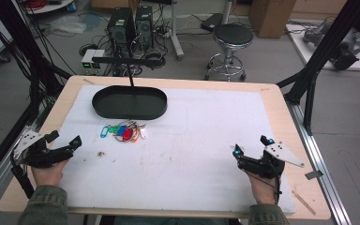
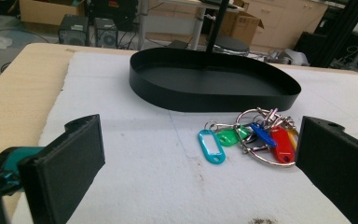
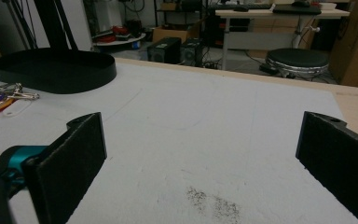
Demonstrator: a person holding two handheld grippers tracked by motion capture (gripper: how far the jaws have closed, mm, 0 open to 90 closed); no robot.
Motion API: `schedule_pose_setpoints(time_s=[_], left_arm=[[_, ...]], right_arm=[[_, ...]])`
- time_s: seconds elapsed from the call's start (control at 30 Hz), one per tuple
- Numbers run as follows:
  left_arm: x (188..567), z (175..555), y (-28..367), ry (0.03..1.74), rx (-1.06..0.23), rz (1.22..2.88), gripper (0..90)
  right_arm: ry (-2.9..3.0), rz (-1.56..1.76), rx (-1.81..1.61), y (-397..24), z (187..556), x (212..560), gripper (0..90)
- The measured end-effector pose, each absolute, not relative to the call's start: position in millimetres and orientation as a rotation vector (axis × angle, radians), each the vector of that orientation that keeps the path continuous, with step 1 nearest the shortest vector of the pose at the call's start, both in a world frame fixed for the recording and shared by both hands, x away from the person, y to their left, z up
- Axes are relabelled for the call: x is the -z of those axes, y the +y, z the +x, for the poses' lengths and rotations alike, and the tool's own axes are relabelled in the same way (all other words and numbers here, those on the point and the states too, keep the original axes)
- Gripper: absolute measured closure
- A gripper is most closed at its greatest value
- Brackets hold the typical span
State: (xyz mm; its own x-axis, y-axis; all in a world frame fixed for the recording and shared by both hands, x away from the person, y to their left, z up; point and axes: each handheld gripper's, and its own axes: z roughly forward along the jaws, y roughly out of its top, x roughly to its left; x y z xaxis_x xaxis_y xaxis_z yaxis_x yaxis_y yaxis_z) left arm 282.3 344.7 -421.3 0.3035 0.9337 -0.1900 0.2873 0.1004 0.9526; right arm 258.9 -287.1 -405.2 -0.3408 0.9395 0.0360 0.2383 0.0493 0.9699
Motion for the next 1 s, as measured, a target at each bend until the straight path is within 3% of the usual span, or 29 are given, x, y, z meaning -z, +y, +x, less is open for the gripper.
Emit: schedule_pose_setpoints(time_s=[1.0], left_arm=[[421.5,285.2,339.3,1.196,-0.676,1.458,1.9]], right_arm=[[1.684,1.180,-1.319,-285.1,261.0,407.6,0.5]])
